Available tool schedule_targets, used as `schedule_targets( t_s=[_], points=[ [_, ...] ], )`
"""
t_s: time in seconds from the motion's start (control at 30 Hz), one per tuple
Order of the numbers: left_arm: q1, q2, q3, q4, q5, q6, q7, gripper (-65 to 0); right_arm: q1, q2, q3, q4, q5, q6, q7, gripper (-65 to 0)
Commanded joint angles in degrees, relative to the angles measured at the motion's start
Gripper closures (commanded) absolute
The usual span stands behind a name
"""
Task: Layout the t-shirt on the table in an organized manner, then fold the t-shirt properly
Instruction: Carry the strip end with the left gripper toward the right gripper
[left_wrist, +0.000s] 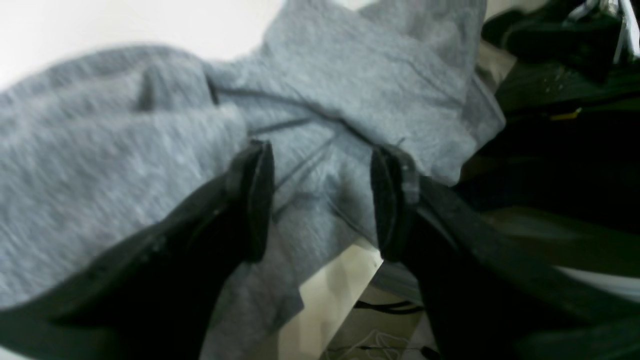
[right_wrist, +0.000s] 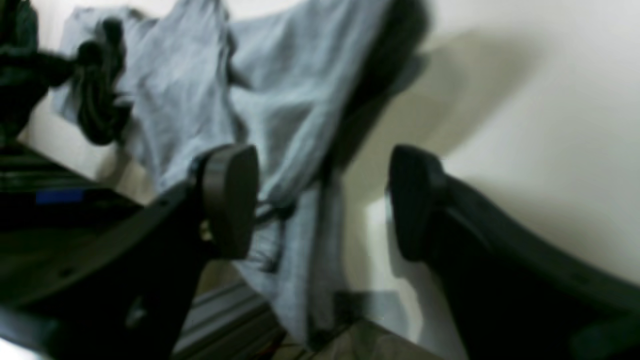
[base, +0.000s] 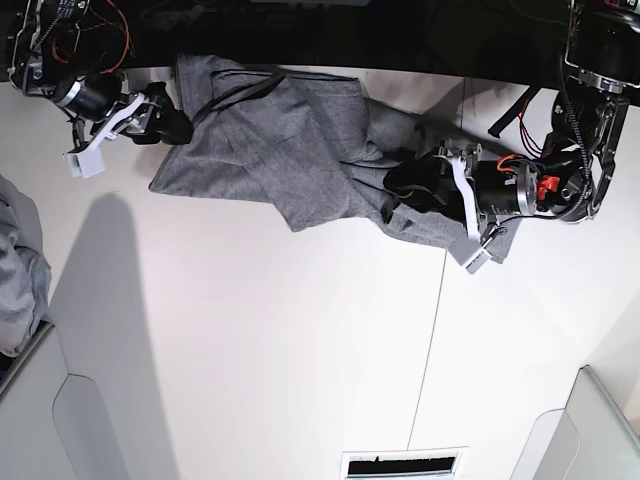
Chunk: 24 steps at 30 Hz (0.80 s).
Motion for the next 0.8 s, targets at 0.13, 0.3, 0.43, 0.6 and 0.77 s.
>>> schedule_targets(
  t_s=[0.13,0.3,0.43,0.6,0.77],
  points=[
    [-1.4,-1.9,-0.5,0.9,-1.6,-0.7,-0.5,-33.5,0.5,-4.3,-1.8,-2.4,0.6,0.6,2.5,-40.8],
    [-1.4,-2.2,-3.1,3.1,-2.8,-0.7,-0.4,-33.5,0.9,-8.4,-1.9,-3.3,-0.1,0.6,3.3,-40.8],
    [-1.3,-2.3,-6.6,6.1,-3.7,-0.7,-0.3,-33.5,1.8,-9.8,-1.9,-3.3,-1.4,0.6,4.2,-40.7],
    [-1.3,-2.3,-11.5,6.4,-3.6,-0.7,-0.3,-33.5,3.8,-11.1,-1.9,-3.3,-3.7,0.3,5.5,-28.7],
    [-1.3,-3.1,-17.1,6.3,-2.6,-0.7,-0.6,-33.5,6.2,-10.9,-1.9,-3.4,-4.5,0.4,5.0,0.0]
  ],
)
